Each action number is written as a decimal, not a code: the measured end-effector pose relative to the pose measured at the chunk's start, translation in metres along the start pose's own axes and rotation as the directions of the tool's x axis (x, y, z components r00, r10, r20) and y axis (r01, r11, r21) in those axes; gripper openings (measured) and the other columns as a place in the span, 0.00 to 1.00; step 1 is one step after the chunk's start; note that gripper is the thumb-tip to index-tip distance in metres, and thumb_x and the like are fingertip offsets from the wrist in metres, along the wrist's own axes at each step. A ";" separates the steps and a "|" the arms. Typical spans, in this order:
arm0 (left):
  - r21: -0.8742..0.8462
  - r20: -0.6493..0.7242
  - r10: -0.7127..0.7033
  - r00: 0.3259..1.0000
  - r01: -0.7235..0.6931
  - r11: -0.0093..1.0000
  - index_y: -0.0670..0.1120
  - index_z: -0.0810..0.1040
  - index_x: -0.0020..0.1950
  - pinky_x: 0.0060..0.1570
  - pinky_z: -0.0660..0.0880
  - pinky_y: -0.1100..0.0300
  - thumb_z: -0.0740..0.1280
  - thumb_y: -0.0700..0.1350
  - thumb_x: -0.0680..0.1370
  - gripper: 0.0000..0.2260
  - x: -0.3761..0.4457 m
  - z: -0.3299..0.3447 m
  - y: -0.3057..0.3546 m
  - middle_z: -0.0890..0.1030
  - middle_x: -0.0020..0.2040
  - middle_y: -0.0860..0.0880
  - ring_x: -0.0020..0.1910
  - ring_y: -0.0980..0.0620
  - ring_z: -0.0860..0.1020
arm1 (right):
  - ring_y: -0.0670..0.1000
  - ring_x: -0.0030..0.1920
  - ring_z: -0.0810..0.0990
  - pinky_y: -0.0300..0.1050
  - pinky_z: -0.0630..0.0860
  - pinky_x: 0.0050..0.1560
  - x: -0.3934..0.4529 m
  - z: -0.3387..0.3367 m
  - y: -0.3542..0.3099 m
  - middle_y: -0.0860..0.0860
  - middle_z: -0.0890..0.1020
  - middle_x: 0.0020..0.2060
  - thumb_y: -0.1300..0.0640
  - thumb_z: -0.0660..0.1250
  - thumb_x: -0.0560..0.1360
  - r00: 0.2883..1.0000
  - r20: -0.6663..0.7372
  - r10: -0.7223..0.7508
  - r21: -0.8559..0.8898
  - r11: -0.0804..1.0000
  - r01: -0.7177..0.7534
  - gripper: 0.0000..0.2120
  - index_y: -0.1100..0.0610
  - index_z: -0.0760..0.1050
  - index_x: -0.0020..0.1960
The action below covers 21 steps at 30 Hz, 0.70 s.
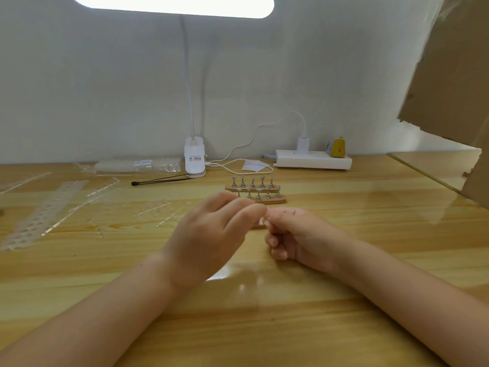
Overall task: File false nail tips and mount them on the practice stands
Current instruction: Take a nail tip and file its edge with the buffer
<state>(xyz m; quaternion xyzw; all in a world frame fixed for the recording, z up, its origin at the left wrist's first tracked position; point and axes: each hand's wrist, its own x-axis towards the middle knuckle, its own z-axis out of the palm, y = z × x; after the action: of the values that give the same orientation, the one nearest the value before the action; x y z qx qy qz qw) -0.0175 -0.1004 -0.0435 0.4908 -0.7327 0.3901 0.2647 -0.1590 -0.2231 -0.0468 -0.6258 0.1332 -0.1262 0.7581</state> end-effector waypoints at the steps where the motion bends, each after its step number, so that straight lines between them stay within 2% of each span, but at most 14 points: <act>1: -0.015 -0.021 0.001 1.000 -0.002 1.000 0.44 0.71 0.58 0.49 0.74 0.60 0.70 0.29 0.70 0.20 0.000 0.000 0.002 0.83 0.46 0.48 0.44 0.49 0.76 | 0.45 0.30 0.70 0.37 0.65 0.26 0.000 0.000 0.000 0.49 0.69 0.31 0.53 0.66 0.71 1.000 0.011 -0.006 0.000 1.000 0.006 0.08 0.58 0.75 0.42; 3: -0.078 -0.051 0.051 0.997 -0.055 0.995 0.43 0.71 0.59 0.50 0.75 0.59 0.69 0.30 0.70 0.20 0.004 0.003 0.011 0.82 0.49 0.49 0.45 0.48 0.77 | 0.46 0.31 0.69 0.36 0.66 0.27 0.001 -0.001 0.001 0.52 0.70 0.33 0.57 0.62 0.77 0.999 0.038 0.005 -0.026 1.000 -0.004 0.08 0.62 0.73 0.51; 5: -0.128 -0.034 0.093 0.995 -0.097 0.987 0.44 0.71 0.59 0.47 0.76 0.57 0.67 0.30 0.72 0.18 0.007 0.005 0.020 0.81 0.51 0.49 0.44 0.47 0.78 | 0.47 0.31 0.68 0.37 0.66 0.27 0.002 -0.002 0.001 0.54 0.69 0.34 0.61 0.58 0.80 0.998 0.058 0.016 -0.048 0.999 -0.013 0.07 0.62 0.72 0.54; 8: -0.105 0.011 0.018 1.000 -0.017 0.994 0.44 0.71 0.58 0.49 0.75 0.59 0.70 0.28 0.69 0.21 0.004 0.003 0.011 0.83 0.47 0.48 0.44 0.48 0.77 | 0.46 0.30 0.69 0.37 0.67 0.27 0.002 -0.002 0.001 0.51 0.70 0.33 0.58 0.61 0.78 1.000 0.016 0.013 -0.009 1.000 -0.013 0.08 0.61 0.76 0.44; 10: -0.083 0.020 -0.079 0.997 0.080 0.993 0.44 0.70 0.56 0.49 0.73 0.60 0.72 0.28 0.67 0.23 0.001 -0.001 0.002 0.83 0.44 0.48 0.44 0.48 0.77 | 0.46 0.30 0.70 0.38 0.68 0.27 0.002 -0.002 0.001 0.49 0.71 0.31 0.55 0.64 0.74 1.000 -0.006 0.017 0.035 0.999 -0.017 0.10 0.55 0.78 0.35; 12: -0.101 0.000 -0.088 0.996 0.088 0.991 0.45 0.70 0.56 0.48 0.75 0.58 0.71 0.28 0.67 0.23 0.003 -0.004 0.004 0.83 0.46 0.48 0.42 0.46 0.79 | 0.46 0.30 0.70 0.38 0.68 0.26 0.002 -0.001 0.001 0.50 0.70 0.32 0.55 0.64 0.75 1.000 -0.015 0.010 0.043 0.999 -0.009 0.08 0.58 0.75 0.40; 15: -0.166 -0.015 0.028 0.999 -0.030 0.986 0.45 0.71 0.58 0.43 0.77 0.53 0.69 0.30 0.70 0.20 0.010 0.000 0.024 0.81 0.52 0.48 0.41 0.44 0.78 | 0.47 0.31 0.69 0.38 0.67 0.27 0.002 -0.001 0.002 0.53 0.70 0.34 0.62 0.62 0.78 1.000 0.023 0.014 -0.024 1.000 -0.013 0.05 0.63 0.73 0.52; 18: -0.195 0.027 0.003 1.000 0.002 0.981 0.45 0.71 0.58 0.43 0.76 0.54 0.69 0.30 0.70 0.20 0.010 -0.001 0.021 0.83 0.49 0.48 0.40 0.45 0.79 | 0.46 0.30 0.69 0.38 0.67 0.28 0.002 -0.001 0.001 0.52 0.71 0.33 0.63 0.63 0.76 1.000 0.030 0.006 -0.046 0.999 -0.005 0.03 0.62 0.74 0.49; 21: -0.180 0.045 -0.129 0.991 0.135 0.974 0.45 0.69 0.57 0.43 0.76 0.54 0.71 0.29 0.68 0.22 0.004 -0.006 0.008 0.83 0.45 0.48 0.41 0.45 0.80 | 0.46 0.30 0.70 0.37 0.69 0.27 0.000 0.000 -0.001 0.50 0.69 0.31 0.55 0.63 0.73 1.000 -0.008 0.006 0.055 0.998 -0.005 0.07 0.58 0.73 0.40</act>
<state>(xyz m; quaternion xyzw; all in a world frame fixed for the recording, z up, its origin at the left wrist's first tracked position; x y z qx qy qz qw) -0.0261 -0.0961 -0.0395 0.5183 -0.7354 0.2948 0.3219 -0.1592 -0.2234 -0.0460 -0.6037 0.1345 -0.1304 0.7749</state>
